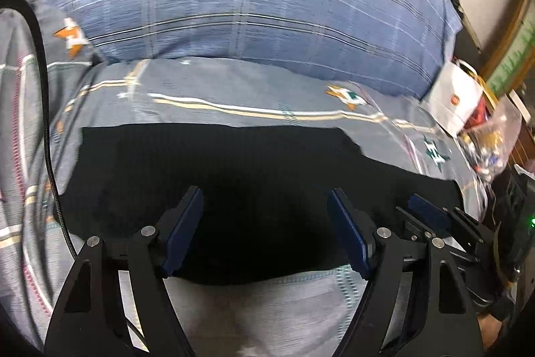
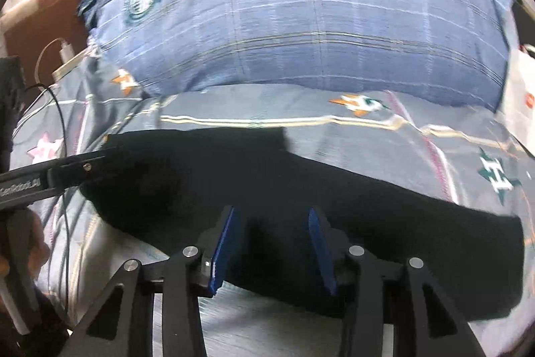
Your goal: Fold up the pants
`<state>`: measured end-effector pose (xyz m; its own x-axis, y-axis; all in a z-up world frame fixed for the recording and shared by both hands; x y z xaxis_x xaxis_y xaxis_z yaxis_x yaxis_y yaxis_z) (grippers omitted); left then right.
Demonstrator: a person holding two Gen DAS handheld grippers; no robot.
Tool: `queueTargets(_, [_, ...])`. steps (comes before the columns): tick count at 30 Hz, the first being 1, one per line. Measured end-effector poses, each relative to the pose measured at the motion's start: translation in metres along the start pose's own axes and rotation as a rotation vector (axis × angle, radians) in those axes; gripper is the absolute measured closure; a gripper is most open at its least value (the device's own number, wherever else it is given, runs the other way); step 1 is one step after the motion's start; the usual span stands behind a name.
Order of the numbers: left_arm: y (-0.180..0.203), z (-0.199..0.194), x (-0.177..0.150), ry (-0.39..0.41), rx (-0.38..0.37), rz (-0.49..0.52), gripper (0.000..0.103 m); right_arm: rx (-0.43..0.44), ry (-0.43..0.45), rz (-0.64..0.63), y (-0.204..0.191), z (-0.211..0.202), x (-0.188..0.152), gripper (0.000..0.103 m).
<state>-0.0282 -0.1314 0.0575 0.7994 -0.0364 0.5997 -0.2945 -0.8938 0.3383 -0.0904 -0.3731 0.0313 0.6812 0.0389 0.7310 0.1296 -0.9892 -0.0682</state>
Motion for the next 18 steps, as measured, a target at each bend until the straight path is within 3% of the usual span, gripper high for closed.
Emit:
queueTargets(11, [0.081, 0.045, -0.009, -0.091, -0.076, 0.140, 0.026, -0.070, -0.022, 0.129, 0.070, -0.018, -0.033, 0.059])
queueTargets(18, [0.143, 0.077, -0.012, -0.169, -0.172, 0.251, 0.026, -0.086, -0.030, 0.220, 0.117, -0.043, -0.066, 0.058])
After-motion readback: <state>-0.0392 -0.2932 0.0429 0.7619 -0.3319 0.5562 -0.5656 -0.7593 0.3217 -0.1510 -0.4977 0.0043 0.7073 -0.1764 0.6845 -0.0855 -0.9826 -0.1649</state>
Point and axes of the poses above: each gripper's, at about its wrist camera, not at the fingertips, and z roughly the way its jaws point, y to its right, x to its top, the point moved 3 cm from there along z, roughly the way its jaws point, and after that the axes turned 3 degrees about -z, right-handed, at the moved point
